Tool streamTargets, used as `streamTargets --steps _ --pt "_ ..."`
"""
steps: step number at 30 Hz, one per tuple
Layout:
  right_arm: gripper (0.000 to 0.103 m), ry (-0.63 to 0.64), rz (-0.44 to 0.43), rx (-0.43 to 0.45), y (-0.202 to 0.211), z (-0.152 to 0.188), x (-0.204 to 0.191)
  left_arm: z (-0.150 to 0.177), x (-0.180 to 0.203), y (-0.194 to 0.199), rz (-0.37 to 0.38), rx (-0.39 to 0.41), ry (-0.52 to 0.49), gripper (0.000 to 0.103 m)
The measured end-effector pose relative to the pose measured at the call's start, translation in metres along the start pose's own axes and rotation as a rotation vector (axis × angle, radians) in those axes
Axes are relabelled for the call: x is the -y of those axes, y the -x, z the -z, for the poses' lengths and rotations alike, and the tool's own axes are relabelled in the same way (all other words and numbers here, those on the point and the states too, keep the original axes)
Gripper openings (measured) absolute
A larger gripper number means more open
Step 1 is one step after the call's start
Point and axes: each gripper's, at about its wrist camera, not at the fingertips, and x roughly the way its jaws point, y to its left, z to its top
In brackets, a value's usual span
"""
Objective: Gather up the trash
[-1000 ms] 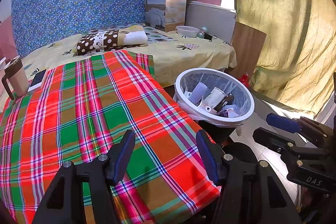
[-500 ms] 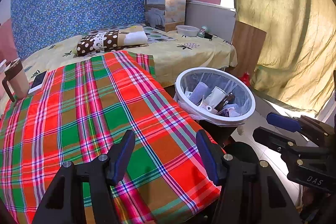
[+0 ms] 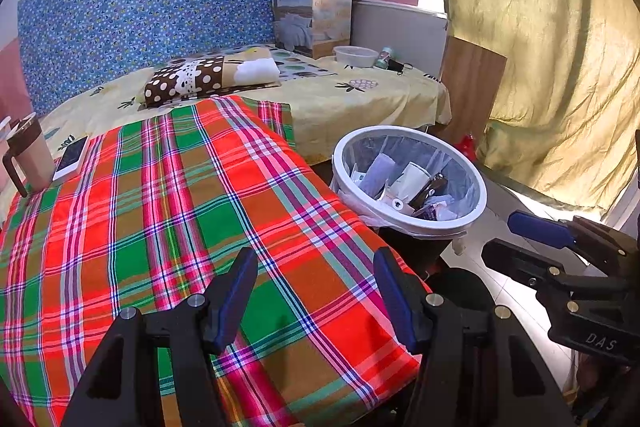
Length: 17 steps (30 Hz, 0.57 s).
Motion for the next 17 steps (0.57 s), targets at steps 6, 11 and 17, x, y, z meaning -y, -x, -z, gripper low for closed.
streamTargets --steps 6,11,17 --pt "0.055 -0.003 -0.001 -0.001 -0.0016 0.0008 -0.0001 0.0005 -0.0004 -0.0008 -0.002 -0.003 -0.006 0.06" --pt "0.055 -0.006 -0.004 -0.005 -0.003 0.0015 0.001 0.0019 -0.0001 -0.0025 -0.002 -0.004 -0.012 0.06" --pt "0.055 -0.006 -0.005 -0.002 -0.004 0.0018 0.001 0.0027 -0.002 -0.0054 -0.001 -0.007 -0.004 0.06"
